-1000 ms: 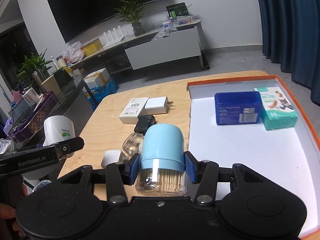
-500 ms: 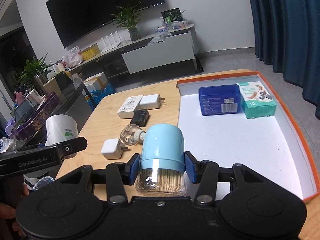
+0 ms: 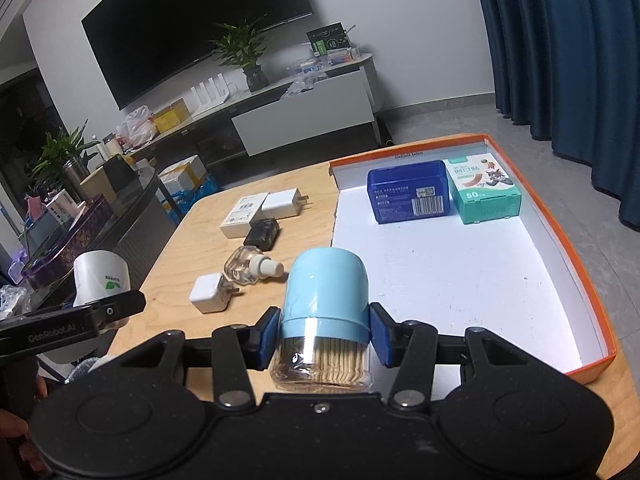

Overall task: Organize rigid objects
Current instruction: 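Carry the plug adapter and toothpick jar toward the tray with both grippers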

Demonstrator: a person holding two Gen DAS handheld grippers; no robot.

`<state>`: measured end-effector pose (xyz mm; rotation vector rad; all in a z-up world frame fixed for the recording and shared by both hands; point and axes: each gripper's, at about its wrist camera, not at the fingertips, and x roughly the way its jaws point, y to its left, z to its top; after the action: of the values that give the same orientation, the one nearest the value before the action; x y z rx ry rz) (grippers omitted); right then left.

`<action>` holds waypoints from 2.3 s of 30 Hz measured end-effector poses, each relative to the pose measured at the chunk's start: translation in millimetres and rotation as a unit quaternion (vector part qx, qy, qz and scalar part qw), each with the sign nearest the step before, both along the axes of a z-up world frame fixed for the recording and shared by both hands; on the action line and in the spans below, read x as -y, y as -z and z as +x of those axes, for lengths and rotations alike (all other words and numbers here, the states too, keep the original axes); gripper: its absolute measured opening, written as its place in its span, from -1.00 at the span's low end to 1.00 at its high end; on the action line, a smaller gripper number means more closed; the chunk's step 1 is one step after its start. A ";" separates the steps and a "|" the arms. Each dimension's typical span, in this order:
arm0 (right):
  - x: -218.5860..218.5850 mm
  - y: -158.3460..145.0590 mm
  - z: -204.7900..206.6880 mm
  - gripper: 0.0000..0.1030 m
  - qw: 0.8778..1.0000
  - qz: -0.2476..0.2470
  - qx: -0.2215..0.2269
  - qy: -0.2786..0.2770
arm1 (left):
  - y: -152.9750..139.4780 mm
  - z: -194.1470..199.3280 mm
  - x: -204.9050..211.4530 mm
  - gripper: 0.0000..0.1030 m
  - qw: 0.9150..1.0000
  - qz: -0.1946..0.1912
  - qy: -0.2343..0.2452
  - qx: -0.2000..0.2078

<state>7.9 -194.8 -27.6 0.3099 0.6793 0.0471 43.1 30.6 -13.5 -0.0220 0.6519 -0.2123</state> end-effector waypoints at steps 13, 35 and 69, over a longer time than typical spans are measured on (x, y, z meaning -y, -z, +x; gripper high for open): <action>27.8 3.3 -10.9 0.12 0.999 -0.006 0.005 0.039 | 3.0 -3.7 7.2 0.42 1.000 0.006 0.010 -0.007; 47.1 3.6 -13.3 0.12 0.998 -0.013 0.003 0.058 | 12.7 -18.2 102.3 0.42 0.992 0.009 0.127 0.004; 92.5 -7.1 13.2 0.12 0.995 -0.054 0.012 0.078 | 6.1 23.0 154.9 0.42 0.990 -0.004 0.138 -0.002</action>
<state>21.1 -287.3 -20.5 0.2567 0.6307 -0.1337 66.1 -124.3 -19.6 0.0615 0.6577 -0.4825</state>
